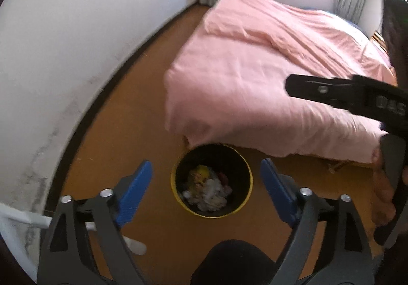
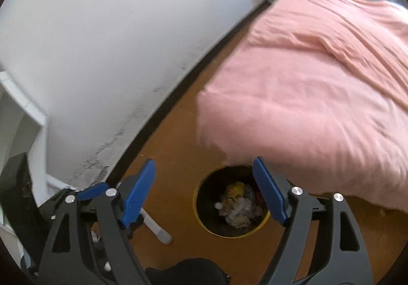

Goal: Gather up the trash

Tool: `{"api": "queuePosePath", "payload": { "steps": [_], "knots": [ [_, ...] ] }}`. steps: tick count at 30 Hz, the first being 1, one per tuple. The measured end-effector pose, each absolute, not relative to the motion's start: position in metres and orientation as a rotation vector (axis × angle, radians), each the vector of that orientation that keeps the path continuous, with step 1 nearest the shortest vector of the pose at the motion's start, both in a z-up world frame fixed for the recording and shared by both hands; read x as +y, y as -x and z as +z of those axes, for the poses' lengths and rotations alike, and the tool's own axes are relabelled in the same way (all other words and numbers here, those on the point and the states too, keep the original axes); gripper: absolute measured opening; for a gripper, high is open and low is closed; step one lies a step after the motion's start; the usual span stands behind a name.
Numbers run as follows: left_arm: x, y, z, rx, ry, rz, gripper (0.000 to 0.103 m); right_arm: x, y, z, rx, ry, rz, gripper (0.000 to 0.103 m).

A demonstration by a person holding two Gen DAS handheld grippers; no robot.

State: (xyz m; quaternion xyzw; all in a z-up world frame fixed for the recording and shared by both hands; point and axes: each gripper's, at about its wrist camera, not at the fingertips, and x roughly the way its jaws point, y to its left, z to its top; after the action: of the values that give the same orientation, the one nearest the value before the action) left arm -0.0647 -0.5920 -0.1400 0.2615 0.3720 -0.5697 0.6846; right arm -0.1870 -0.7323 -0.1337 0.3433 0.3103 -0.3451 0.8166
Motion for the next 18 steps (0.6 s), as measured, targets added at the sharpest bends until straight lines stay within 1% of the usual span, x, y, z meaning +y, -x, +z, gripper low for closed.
{"api": "queuePosePath", "payload": {
  "steps": [3, 7, 9, 15, 18],
  "knots": [
    [-0.548, 0.046, -0.093, 0.797, -0.506, -1.232, 0.091, -0.711, 0.159, -0.100, 0.644, -0.673, -0.677, 0.077],
    [-0.484, 0.014, -0.051, 0.738, -0.461, -1.084, 0.091, -0.665, 0.104, -0.061, 0.637, -0.570, -0.566, 0.079],
    [-0.437, -0.012, -0.032, 0.722, -0.411, -0.992, 0.092, -0.638, 0.074, -0.048, 0.638, -0.523, -0.488, 0.079],
    [-0.297, -0.072, -0.005, 0.677, -0.324, -0.663, 0.092, -0.517, -0.028, -0.020, 0.660, -0.375, -0.200, 0.080],
    [-0.209, -0.097, 0.002, 0.676, -0.262, -0.479, 0.092, -0.461, -0.062, -0.015, 0.677, -0.297, -0.099, 0.080]
  ]
}}
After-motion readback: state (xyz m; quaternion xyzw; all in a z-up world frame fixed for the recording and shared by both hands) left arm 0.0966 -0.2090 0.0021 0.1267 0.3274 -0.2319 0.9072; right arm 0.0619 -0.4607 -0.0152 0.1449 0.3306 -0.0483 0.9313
